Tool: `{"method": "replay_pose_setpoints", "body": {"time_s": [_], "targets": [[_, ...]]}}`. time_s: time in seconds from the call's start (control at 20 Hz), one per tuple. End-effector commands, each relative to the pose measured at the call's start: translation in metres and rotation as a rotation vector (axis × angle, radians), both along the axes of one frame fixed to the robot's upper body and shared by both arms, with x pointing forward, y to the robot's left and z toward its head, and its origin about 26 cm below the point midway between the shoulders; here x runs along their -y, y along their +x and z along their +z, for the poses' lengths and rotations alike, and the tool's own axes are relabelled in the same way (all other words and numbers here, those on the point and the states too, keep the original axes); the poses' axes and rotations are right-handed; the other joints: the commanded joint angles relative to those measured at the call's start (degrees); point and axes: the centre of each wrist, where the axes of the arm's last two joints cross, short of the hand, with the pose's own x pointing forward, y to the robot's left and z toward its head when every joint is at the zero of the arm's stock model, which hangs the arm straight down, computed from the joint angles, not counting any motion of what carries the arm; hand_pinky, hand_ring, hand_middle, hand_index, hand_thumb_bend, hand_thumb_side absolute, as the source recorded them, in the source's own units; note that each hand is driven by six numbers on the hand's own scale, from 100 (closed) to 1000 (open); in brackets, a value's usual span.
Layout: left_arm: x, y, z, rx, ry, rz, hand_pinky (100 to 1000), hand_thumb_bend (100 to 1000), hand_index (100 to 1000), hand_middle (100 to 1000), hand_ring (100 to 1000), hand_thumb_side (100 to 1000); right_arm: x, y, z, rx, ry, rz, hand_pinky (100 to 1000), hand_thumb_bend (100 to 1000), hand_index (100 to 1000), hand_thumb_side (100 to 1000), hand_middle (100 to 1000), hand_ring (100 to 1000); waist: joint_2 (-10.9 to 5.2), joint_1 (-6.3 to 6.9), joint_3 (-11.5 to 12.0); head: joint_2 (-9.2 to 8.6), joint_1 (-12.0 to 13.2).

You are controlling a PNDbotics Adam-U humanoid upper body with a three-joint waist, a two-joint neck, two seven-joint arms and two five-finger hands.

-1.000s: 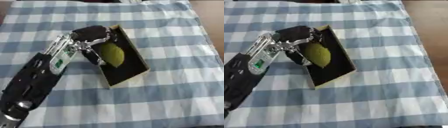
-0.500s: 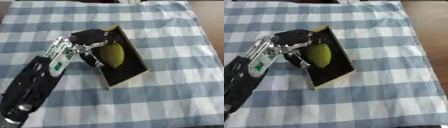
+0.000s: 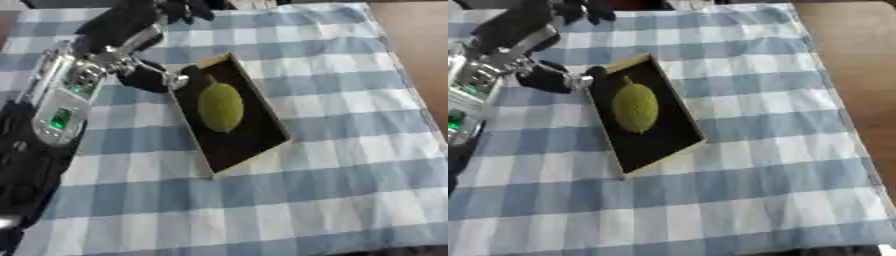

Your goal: Pick up objects on the table and place them in the box.

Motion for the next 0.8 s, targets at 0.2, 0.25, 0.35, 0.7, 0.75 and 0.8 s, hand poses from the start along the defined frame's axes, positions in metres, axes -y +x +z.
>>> {"method": "replay_pose_setpoints", "body": {"time_s": [0.2, 0.25, 0.35, 0.7, 0.75, 0.8], "targets": [[-0.056, -0.036, 0.036, 0.15, -0.342, 0.106, 756, 363, 843, 819, 722, 190, 0.006, -0.005, 0.011, 0.037, -0.029, -0.024, 794, 100, 671, 611, 614, 655, -1.45, -0.05, 0.46, 0.34, -0.9], [-0.064, -0.039, 0.035, 0.153, -0.379, 0.131, 755, 363, 842, 818, 720, 201, 0.007, -0.005, 0.011, 0.039, -0.028, -0.027, 794, 100, 671, 611, 614, 655, -1.44, -0.07, 0.53, 0.34, -0.95], [-0.078, -0.045, 0.034, 0.157, -0.468, 0.171, 745, 361, 839, 815, 711, 245, 0.008, -0.005, 0.011, 0.041, -0.027, -0.031, 794, 100, 671, 610, 614, 655, -1.38, -0.14, 0.72, 0.28, -1.09], [-0.111, -0.065, 0.028, 0.204, -0.817, 0.166, 715, 364, 827, 795, 685, 319, 0.009, -0.005, 0.012, 0.051, -0.022, -0.041, 793, 100, 671, 608, 614, 655, -1.16, -0.62, 1.28, -0.15, -1.55], [-0.115, -0.068, 0.026, 0.215, -0.857, 0.16, 715, 366, 826, 794, 686, 322, 0.009, -0.005, 0.013, 0.052, -0.021, -0.043, 793, 100, 671, 607, 614, 655, -1.13, -0.7, 1.36, -0.23, -1.65], [-0.119, -0.07, 0.024, 0.223, -0.888, 0.156, 714, 367, 825, 794, 686, 327, 0.009, -0.005, 0.013, 0.053, -0.02, -0.044, 793, 100, 671, 607, 614, 655, -1.11, -0.76, 1.43, -0.3, -1.74]]}}
